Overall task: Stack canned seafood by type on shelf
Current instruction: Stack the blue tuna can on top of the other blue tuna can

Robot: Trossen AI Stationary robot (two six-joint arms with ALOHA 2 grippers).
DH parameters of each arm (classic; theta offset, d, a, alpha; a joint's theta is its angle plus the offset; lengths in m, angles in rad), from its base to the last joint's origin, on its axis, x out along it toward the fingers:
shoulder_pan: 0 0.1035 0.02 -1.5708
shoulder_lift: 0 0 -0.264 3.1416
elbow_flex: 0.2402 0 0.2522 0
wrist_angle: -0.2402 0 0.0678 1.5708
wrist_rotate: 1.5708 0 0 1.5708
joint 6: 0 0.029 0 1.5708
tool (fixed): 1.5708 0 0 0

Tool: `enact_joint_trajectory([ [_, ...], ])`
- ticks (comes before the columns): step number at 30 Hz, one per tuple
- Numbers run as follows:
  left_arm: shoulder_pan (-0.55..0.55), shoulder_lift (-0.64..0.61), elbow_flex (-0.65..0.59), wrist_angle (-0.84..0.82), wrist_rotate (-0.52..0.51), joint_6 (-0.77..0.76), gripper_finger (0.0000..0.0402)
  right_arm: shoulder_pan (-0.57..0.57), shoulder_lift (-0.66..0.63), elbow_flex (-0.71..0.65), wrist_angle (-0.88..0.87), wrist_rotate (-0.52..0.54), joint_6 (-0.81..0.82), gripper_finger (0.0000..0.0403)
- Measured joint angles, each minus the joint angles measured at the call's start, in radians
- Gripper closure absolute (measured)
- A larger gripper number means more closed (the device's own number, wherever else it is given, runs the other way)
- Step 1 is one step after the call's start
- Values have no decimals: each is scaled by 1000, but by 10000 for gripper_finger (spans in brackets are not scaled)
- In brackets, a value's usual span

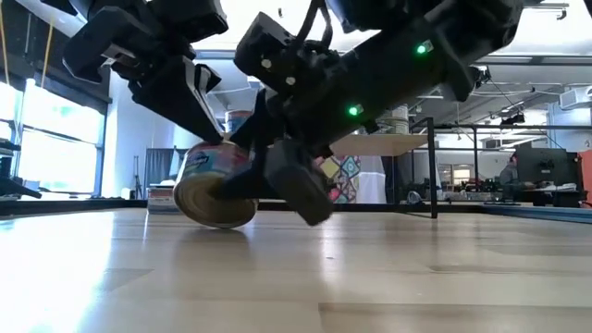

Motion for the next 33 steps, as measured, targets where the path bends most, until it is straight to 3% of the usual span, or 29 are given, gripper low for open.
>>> enact_joint_trajectory([
  [6,1,0,1,17,-10,9,401,-9,10,0,-1,33,95,231],
  [9,-1,-17,4,-28,-17,6,396,-3,4,1,-35,40,157,232],
  [13,-15,-89,3,-204,-74,-71,387,16,-17,2,-133,65,242,232],
  [16,-54,-162,3,-343,-143,-172,386,42,-49,0,-197,76,285,232],
  [19,-129,-224,-38,-377,-234,-262,387,68,-97,8,-195,87,240,232],
  [23,-233,-284,-166,-205,-341,-286,387,65,-178,109,-210,174,94,232],
  [27,-287,-297,-303,34,-349,-261,387,-2,-197,268,-331,206,-100,232],
  [33,-250,-296,-528,464,-337,-106,387,-253,-200,517,-517,69,-262,232],
])
